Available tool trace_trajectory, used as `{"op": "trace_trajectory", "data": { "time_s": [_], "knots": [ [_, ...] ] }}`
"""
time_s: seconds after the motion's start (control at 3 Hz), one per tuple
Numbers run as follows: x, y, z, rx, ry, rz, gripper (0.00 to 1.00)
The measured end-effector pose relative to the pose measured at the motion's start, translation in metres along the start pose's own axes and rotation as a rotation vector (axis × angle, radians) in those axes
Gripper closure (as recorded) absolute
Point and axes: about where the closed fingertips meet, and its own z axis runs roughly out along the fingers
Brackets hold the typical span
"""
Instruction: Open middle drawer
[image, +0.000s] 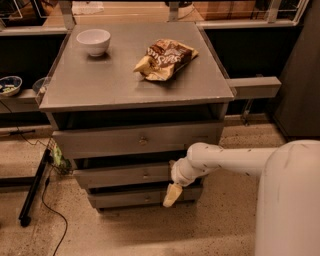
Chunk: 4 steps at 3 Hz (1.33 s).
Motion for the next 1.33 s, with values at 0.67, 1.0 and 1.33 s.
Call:
{"op": "trace_trajectory", "data": {
  "time_s": [0.67,1.0,1.33],
  "knots": [
    [-0.024,-0.027,0.008,0.069,-0.048,-0.021,0.0],
    [-0.023,-0.044,0.028,0.077,-0.054,0.0,0.0],
    [-0.022,-0.046,0.035,0.065,-0.062,0.006,0.0]
  ]
}}
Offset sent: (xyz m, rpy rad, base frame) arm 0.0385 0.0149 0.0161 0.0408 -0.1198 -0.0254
